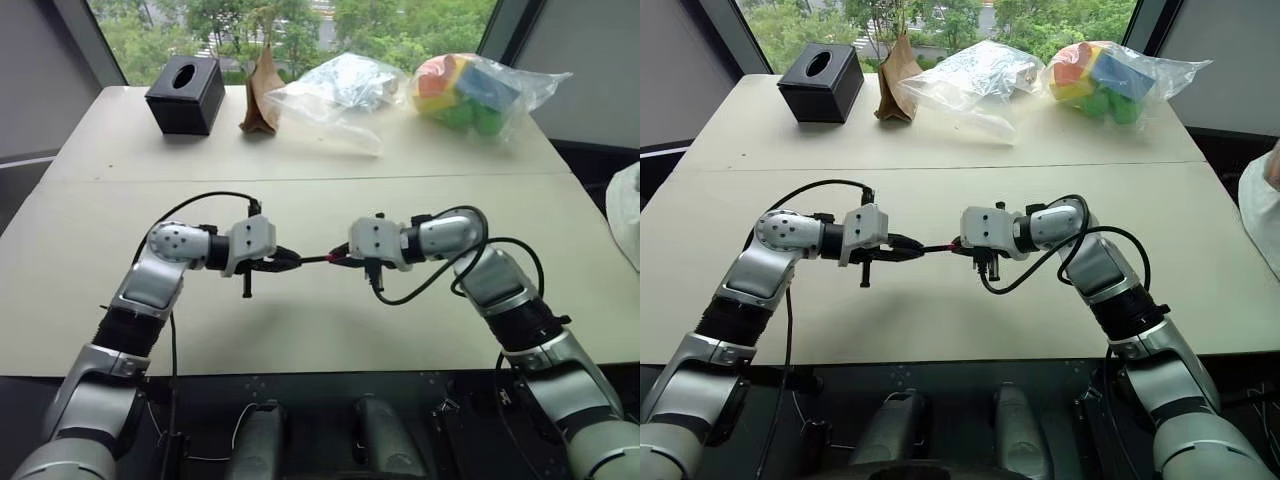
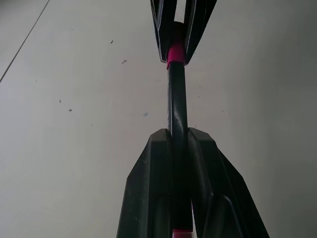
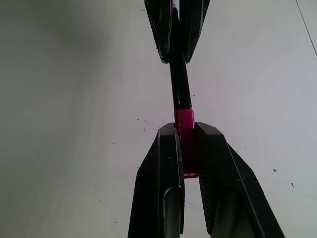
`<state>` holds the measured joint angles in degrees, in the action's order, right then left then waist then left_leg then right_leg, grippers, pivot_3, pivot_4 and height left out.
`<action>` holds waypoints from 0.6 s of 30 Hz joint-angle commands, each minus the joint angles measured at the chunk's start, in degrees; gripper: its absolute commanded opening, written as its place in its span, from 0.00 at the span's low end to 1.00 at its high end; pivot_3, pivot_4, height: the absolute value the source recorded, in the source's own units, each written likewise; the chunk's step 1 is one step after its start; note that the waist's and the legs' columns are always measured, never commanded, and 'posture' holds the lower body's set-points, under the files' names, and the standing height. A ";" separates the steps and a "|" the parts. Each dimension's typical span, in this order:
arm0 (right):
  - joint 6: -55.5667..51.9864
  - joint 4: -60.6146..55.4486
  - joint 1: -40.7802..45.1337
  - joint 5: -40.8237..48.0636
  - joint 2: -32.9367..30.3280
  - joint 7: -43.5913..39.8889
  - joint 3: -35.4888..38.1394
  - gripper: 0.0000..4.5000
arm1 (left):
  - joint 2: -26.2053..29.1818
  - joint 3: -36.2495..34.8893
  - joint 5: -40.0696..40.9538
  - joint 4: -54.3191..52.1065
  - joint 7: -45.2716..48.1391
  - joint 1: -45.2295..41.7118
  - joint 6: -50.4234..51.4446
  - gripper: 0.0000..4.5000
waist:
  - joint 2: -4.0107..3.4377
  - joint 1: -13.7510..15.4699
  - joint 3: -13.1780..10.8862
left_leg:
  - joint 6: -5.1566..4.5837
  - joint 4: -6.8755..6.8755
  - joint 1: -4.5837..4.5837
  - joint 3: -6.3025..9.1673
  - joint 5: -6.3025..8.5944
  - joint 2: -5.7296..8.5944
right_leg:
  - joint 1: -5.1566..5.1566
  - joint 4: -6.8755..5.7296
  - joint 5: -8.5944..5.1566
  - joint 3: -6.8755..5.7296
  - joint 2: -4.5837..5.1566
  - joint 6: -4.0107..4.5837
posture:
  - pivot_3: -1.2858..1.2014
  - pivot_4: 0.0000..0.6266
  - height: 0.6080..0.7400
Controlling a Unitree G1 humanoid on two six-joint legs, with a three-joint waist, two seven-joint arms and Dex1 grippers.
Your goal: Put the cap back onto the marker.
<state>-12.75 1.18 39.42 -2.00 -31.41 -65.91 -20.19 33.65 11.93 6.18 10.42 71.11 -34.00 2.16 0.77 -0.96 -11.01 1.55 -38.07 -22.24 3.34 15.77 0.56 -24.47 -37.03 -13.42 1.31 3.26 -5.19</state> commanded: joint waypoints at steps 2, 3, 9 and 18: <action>0.56 -3.14 1.00 1.31 1.66 0.49 0.12 0.01 | -1.17 0.12 1.71 -2.51 0.64 -1.40 -1.27 0.00 | 0.00 0.00 0.00 | 0.00 0.00 0.00 0.00 0.00 0.00 | 0.00 0.00 0.00 0.00 0.00 0.00 | 0.52 0.24 1.00; 0.52 -3.58 0.87 1.39 1.82 0.47 -0.03 0.01 | -1.24 0.19 1.77 -2.50 0.81 -1.44 -1.21 0.00 | 0.00 -0.01 0.00 | 0.00 0.00 0.00 0.00 0.00 0.00 | 0.00 0.00 0.00 0.00 0.00 0.00 | 0.52 0.24 1.00; 0.91 -5.63 -0.09 1.19 2.65 0.44 -1.20 0.01 | -1.83 0.29 2.32 -2.45 1.64 -1.97 -0.37 0.00 | 0.00 -0.01 0.00 | 0.00 0.00 0.00 0.01 0.00 0.00 | 0.00 0.00 0.00 -0.01 0.00 0.00 | 0.52 0.24 1.00; 3.51 -5.38 0.41 -0.49 4.53 1.47 -1.84 0.01 | -3.00 0.00 3.37 -3.21 2.79 -2.67 2.31 0.00 | 0.00 -0.02 0.00 | 0.00 0.00 0.00 0.00 0.00 0.00 | 0.00 0.00 0.00 -0.01 -0.01 0.00 | 0.52 0.24 1.00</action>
<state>-11.62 -0.18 38.59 -3.97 -30.18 -65.49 -20.60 33.23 11.28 6.91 10.44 73.61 -34.24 5.59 0.77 -0.98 -11.01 1.55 -38.07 -22.24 3.35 15.77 0.56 -24.47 -37.03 -13.42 1.30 3.25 -5.19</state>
